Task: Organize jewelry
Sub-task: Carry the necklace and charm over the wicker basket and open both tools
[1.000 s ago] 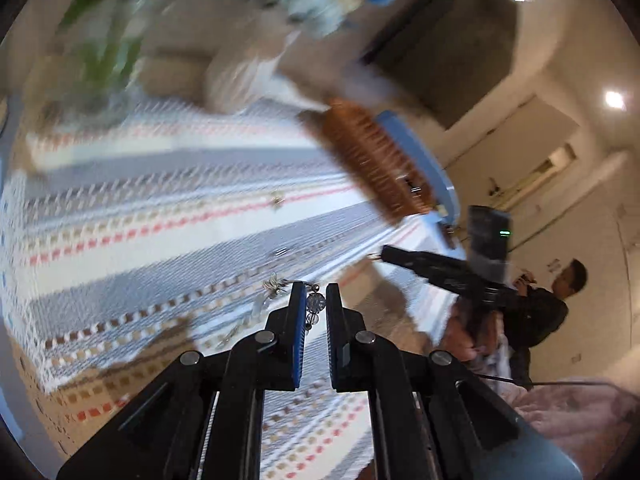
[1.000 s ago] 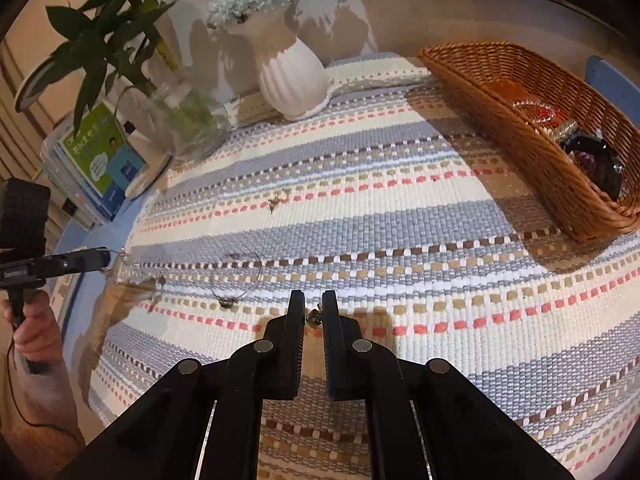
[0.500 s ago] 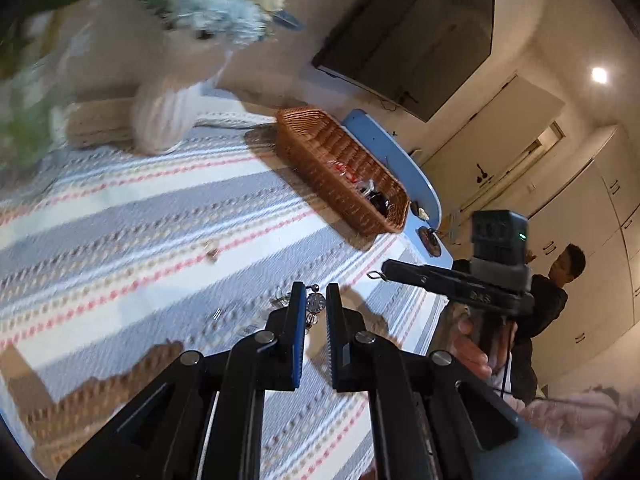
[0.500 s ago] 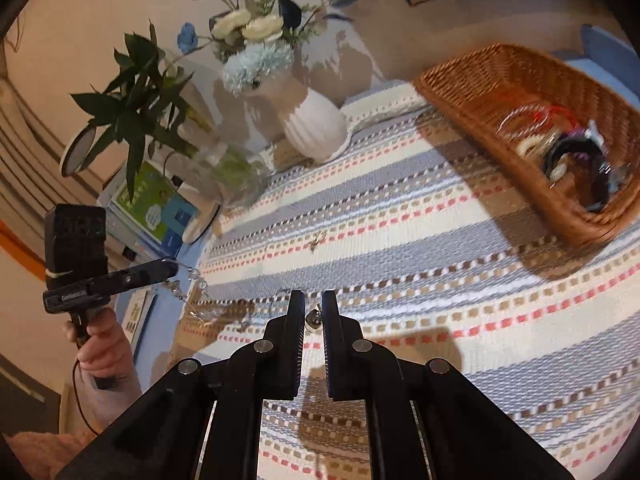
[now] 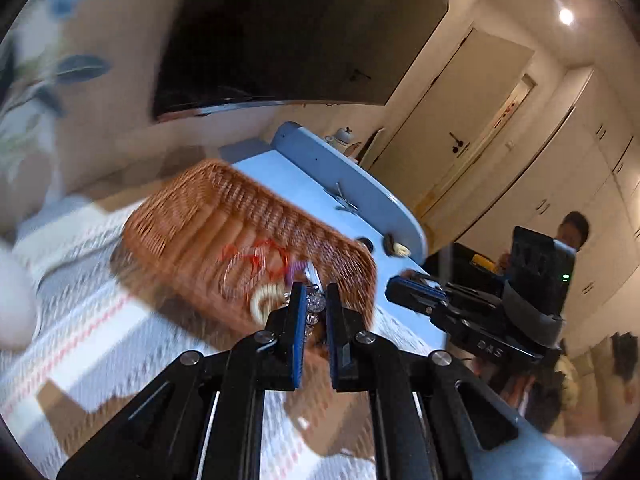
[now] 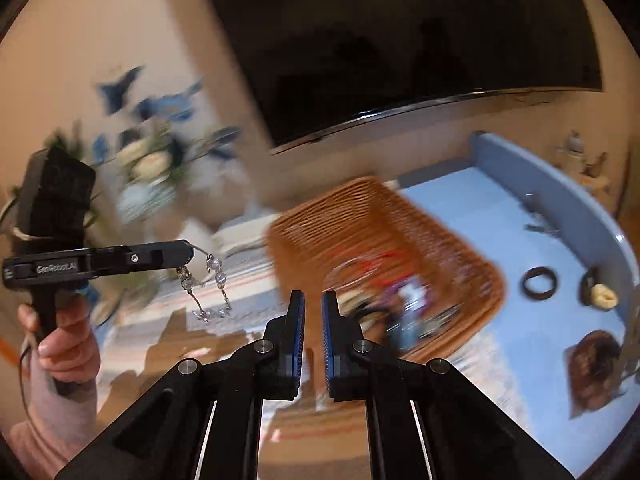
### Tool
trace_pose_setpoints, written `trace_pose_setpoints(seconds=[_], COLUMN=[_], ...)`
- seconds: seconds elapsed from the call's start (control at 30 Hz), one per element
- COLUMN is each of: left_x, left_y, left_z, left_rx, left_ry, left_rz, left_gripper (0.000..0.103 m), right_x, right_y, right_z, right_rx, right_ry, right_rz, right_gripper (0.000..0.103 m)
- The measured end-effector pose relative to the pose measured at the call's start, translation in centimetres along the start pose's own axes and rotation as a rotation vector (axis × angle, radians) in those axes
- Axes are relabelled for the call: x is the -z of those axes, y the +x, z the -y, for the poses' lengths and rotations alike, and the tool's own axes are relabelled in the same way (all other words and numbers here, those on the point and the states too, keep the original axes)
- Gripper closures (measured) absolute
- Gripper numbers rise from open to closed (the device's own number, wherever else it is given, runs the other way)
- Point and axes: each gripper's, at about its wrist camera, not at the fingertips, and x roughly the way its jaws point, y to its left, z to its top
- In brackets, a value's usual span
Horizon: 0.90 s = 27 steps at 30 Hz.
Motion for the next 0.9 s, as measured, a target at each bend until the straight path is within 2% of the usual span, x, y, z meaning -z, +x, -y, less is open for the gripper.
trace_pose_setpoints(seconds=[0.13,0.23,0.3,0.4,0.47,0.5,0.53,0.57,0.6,0.67,0.77,0.87,0.9], left_x=[-1.6,-1.7,-1.4,-1.1,-0.9,-0.8,-0.7,-0.7,-0.5,0.1,1.1,2.7,3.3], left_y=[5.4,8.3,9.2,9.9,9.9,9.9,10.0,9.9,9.8,9.1,7.4,4.5,3.4], left_z=[-0.8,-1.9,-2.3,-2.4,-2.6,-2.9,-3.1,-3.3,-3.4,-3.6,-3.5,-2.8,-2.6], left_rx=[-0.020,-0.019,-0.017,-0.053,-0.024,-0.015,-0.027,-0.035,-0.044,-0.040,0.007,-0.023,-0.033], left_ry=[-0.020,-0.045,-0.050,-0.035,-0.063,-0.085,-0.103,-0.105,-0.105,-0.118,-0.134,-0.103,-0.092], left_rz=[-0.041,-0.071,-0.086,-0.073,-0.070,-0.074,-0.089,-0.094,-0.092,-0.085,-0.078,-0.058,-0.047], left_gripper=[0.096,0.096,0.096,0.096,0.095,0.094,0.089,0.082,0.081,0.081,0.081,0.081,0.081], right_x=[-1.3,-1.4,-0.8,0.5,1.3,1.8,2.3,3.1,4.0,6.0,9.2,11.1,11.3], right_y=[2.9,5.1,5.4,4.0,2.4,1.7,1.1,0.3,-0.3,-0.8,0.6,2.7,3.5], right_z=[4.1,5.8,6.1,4.9,4.1,3.8,3.6,3.2,2.8,2.0,0.3,-1.4,-1.8], right_rx=[0.027,0.025,-0.001,-0.034,-0.039,-0.051,-0.063,-0.073,-0.084,-0.095,-0.079,-0.034,-0.021], right_ry=[0.072,0.122,0.126,0.062,0.029,0.016,0.006,-0.011,-0.030,-0.059,-0.124,-0.196,-0.210], right_rz=[-0.018,-0.058,-0.080,-0.080,-0.062,-0.063,-0.065,-0.065,-0.072,-0.110,-0.213,-0.280,-0.293], right_gripper=[0.094,0.094,0.092,0.092,0.090,0.081,0.066,0.059,0.054,0.054,0.055,0.061,0.069])
